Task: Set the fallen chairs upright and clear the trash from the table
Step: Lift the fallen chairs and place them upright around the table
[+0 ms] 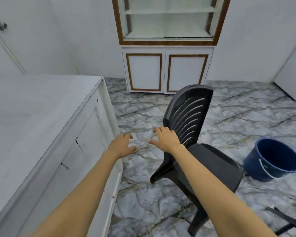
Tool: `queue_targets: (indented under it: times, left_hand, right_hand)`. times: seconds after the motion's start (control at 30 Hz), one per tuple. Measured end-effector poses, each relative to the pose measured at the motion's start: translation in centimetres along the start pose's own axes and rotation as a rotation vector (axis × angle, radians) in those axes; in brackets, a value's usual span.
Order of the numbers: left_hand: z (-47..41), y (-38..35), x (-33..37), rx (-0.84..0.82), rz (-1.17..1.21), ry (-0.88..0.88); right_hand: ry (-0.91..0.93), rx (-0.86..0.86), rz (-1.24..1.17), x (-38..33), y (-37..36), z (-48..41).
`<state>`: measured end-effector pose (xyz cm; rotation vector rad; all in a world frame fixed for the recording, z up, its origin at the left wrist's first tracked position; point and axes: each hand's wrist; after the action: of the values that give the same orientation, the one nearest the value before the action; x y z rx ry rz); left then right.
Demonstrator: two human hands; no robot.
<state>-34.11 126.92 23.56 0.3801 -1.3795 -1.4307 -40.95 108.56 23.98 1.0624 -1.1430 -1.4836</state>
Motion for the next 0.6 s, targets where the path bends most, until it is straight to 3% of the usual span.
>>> queue_targets:
  times: [0.13,0.3,0.6]
  left_hand:
    - [-9.9,5.4,0.0,0.03,0.007,-0.071]
    - [-22.3,10.3,0.6,0.064,0.01,-0.138]
    - [-42.8,15.6,2.8,-0.033,-0.045,-0.216]
  right_hand:
    - [0.008,0.119,0.009,1.5,5.0,-8.8]
    - [-0.029,0.149,-0.039,4.5,9.4,-20.5]
    - [-0.245,-0.01,-0.104,12.2,11.0,-36.3]
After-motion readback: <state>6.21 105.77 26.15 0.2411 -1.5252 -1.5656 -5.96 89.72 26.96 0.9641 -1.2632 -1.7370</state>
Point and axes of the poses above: each hand's wrist, its own z-axis away from the middle knuckle, its own y-axis out of the back of the hand, x = y × z, and after that the axes turned 8 degrees about z, right-handed
